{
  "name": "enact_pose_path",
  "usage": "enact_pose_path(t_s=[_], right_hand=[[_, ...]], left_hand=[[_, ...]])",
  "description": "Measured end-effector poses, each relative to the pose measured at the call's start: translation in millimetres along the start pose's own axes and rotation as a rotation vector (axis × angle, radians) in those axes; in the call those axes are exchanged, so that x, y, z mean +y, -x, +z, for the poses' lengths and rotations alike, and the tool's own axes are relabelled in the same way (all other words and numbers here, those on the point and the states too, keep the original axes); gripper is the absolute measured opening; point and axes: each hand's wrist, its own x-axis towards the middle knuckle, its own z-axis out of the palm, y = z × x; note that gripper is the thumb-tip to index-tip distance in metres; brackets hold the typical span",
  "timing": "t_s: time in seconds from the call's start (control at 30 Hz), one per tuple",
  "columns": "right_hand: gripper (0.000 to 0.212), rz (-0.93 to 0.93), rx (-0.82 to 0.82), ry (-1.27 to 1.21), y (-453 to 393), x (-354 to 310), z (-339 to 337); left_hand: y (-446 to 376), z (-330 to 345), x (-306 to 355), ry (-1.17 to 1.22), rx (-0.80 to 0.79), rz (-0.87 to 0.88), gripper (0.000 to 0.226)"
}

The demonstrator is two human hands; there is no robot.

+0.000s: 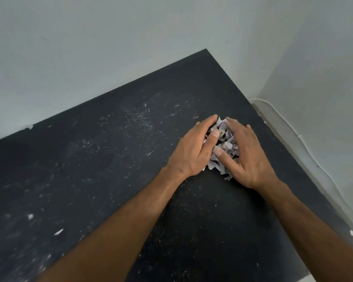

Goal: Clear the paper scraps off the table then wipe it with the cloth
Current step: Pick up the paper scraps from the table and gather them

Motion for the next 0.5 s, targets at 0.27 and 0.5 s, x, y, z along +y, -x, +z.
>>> enact_pose_path(t_s=[0.27,0.5], right_hand=[[0.110,0.003,-0.062,0.043,8,-11,-1],[0.148,0.000,-0.259,0.282,10,-19,1]], left_hand=[[10,-10,11,0.211,-0.067,-0.137,0.057],[53,-30,10,0.066,0.049,-0.102,0.051]])
